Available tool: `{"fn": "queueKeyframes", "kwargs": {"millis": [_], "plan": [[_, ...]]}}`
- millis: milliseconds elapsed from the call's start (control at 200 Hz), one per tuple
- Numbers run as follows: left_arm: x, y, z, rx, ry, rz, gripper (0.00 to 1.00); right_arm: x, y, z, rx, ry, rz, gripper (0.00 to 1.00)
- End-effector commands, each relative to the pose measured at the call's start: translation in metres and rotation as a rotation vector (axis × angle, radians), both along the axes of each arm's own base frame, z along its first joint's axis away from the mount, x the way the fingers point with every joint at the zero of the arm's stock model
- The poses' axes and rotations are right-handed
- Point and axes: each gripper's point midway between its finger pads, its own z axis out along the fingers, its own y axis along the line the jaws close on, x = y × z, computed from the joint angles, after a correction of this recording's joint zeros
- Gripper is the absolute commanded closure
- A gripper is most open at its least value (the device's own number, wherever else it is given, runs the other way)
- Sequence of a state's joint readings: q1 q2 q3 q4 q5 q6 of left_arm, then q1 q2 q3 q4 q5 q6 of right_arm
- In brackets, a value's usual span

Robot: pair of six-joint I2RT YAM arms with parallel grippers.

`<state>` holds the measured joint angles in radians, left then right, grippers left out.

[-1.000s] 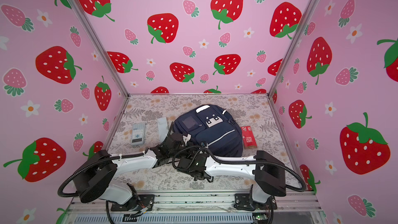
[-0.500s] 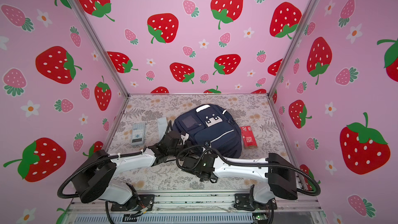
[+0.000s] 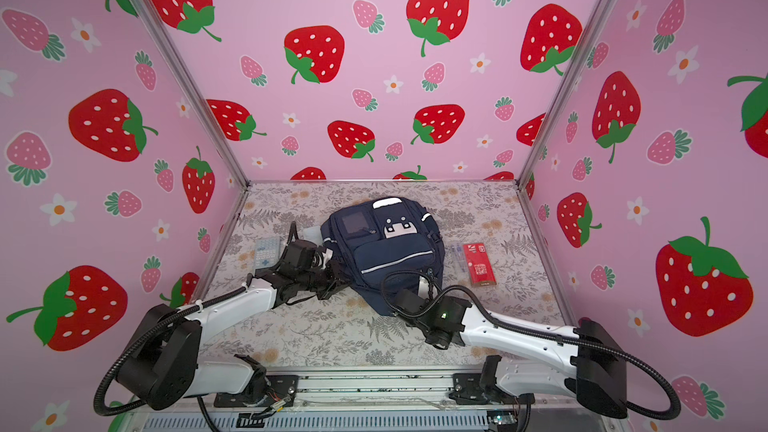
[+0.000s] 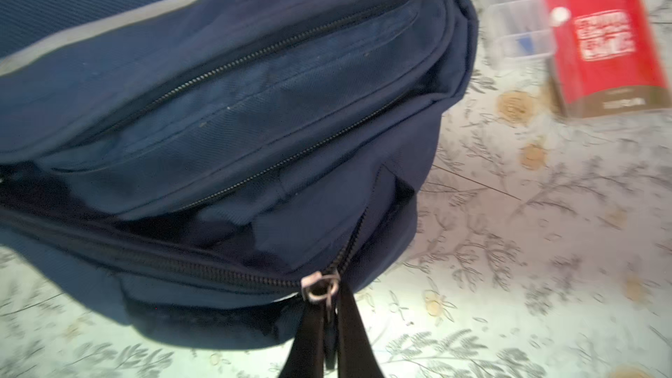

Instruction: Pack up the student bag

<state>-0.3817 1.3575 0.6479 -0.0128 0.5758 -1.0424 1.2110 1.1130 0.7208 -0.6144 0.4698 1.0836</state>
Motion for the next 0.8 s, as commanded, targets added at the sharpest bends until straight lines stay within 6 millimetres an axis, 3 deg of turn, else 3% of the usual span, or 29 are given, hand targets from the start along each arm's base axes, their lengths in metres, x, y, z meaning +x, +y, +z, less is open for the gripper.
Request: {"fn": "queueKeyframes", "kwargs": {"millis": [0,50,150,265,395,560,655,795], "plan": [[0.037,0.053,0.005,0.089,-0.066,0.18,1.0,-0.01,0.026,0.002,0.024,-0.002,0.238,1.0],[0.038,0.06,0.004,0.084,-0.054,0.192,0.96,-0.018,0.044,0.009,0.059,-0.01,0.31,1.0],[0.034,0.066,0.005,0.104,-0.036,0.195,0.61,-0.029,0.072,0.018,0.096,-0.031,0.398,1.0],[0.02,0.065,0.013,0.101,-0.027,0.179,0.44,-0.042,0.102,0.021,0.126,-0.033,0.499,1.0],[-0.008,0.055,0.023,0.061,-0.016,0.157,0.38,-0.051,0.127,0.025,0.195,-0.026,0.551,1.0],[-0.05,0.021,0.029,-0.022,0.015,0.096,0.34,-0.065,0.152,0.04,0.311,0.011,0.629,1.0],[-0.065,0.001,0.028,-0.034,0.032,0.067,0.31,-0.066,0.155,0.044,0.324,0.011,0.638,1.0],[-0.07,-0.021,0.024,-0.064,0.048,0.041,0.3,-0.066,0.155,0.045,0.31,0.019,0.638,1.0]]}}
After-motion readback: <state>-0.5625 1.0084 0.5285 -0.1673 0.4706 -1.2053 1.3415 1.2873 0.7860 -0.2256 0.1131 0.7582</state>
